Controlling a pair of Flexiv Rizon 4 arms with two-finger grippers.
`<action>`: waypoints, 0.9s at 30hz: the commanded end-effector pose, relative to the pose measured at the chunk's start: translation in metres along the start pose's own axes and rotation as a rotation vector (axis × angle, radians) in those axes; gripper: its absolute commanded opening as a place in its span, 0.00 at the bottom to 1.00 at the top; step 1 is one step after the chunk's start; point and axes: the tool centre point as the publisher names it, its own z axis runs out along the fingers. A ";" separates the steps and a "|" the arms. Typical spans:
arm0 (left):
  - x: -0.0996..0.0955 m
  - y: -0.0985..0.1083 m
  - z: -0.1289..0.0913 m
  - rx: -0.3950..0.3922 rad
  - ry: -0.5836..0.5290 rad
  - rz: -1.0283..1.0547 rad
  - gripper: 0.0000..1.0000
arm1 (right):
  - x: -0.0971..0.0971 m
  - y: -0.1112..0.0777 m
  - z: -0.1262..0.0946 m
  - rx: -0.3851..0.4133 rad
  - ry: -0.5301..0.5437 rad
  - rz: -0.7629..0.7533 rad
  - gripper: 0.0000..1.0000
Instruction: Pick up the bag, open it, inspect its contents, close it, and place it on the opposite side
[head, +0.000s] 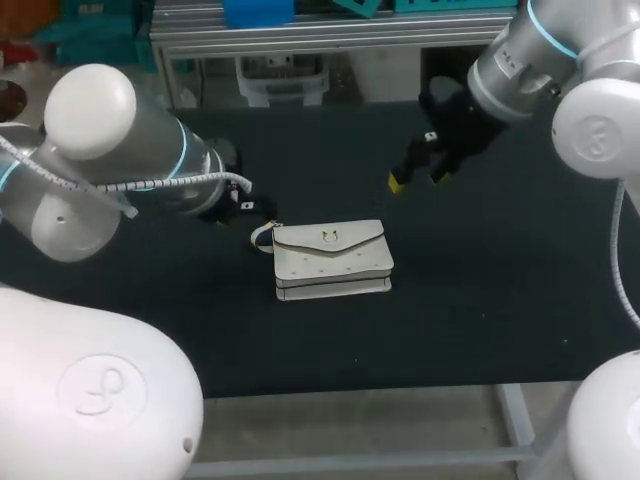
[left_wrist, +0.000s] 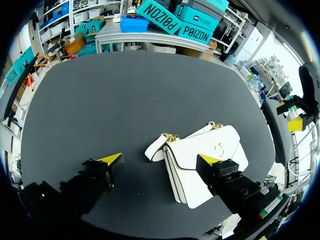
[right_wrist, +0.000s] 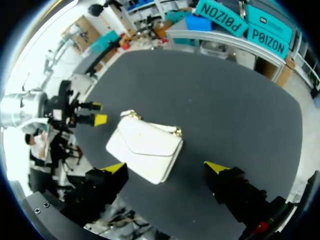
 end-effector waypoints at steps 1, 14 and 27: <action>0.000 0.001 0.000 0.000 0.002 0.001 1.00 | 0.001 0.000 0.000 0.001 -0.003 0.001 1.00; -0.009 0.002 0.008 -0.096 0.061 -0.081 1.00 | -0.004 0.002 0.010 0.025 0.046 0.207 1.00; 0.011 0.008 0.022 -0.203 0.274 -0.139 1.00 | 0.003 -0.004 0.031 0.037 0.187 0.477 1.00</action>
